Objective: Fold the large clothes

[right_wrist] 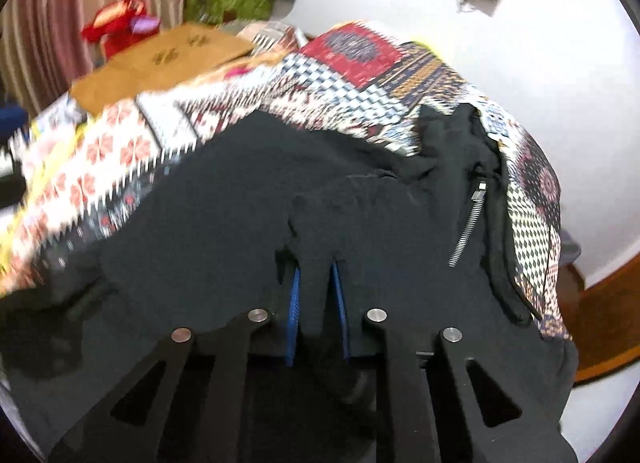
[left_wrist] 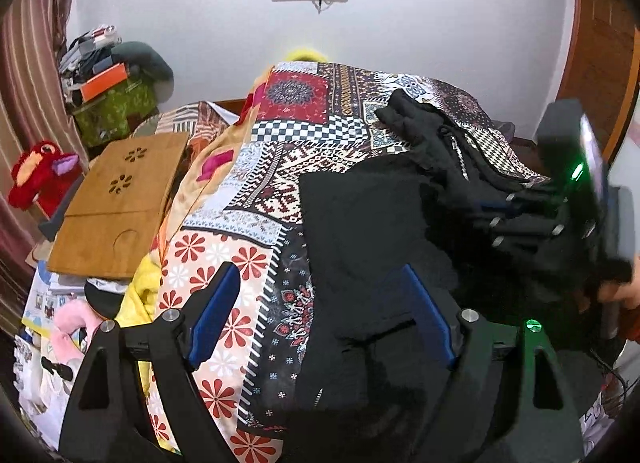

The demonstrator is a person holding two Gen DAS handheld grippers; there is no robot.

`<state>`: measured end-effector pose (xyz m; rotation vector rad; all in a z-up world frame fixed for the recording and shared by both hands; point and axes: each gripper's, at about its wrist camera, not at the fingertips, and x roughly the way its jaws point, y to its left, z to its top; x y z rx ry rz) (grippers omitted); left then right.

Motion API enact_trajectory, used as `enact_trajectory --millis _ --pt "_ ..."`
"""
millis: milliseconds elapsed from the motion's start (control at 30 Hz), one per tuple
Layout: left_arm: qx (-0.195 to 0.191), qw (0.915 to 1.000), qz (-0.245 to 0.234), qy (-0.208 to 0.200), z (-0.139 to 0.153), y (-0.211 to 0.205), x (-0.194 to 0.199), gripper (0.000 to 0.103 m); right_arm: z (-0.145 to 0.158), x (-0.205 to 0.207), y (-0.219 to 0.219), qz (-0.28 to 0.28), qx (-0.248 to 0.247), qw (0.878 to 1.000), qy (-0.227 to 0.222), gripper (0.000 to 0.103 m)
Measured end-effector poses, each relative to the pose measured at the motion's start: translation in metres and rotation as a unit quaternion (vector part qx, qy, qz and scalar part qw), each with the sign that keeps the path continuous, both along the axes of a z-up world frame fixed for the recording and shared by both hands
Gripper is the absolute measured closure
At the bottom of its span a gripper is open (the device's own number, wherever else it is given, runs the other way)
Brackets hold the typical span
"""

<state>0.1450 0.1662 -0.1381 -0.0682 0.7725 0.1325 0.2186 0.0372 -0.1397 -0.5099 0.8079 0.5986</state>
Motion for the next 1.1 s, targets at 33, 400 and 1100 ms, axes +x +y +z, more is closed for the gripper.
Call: enact_trajectory --millis 33,400,1100 --pt "0.002 1.0000 -0.004 0.000 0.001 -0.003 0.002 0.019 0.009 0.001 -0.008 -0.009 0.013 1.000 -0.004 0.091" --pt "-0.019 0.9996 -0.019 0.009 0.005 -0.024 0.028 0.019 0.070 0.018 -0.102 -0.100 0.101 0.989 -0.042 0.092" --pt "-0.021 0.9970 -0.037 0.065 -0.031 -0.056 0.045 0.019 0.001 0.035 -0.222 -0.226 0.123 0.962 0.091 0.093"
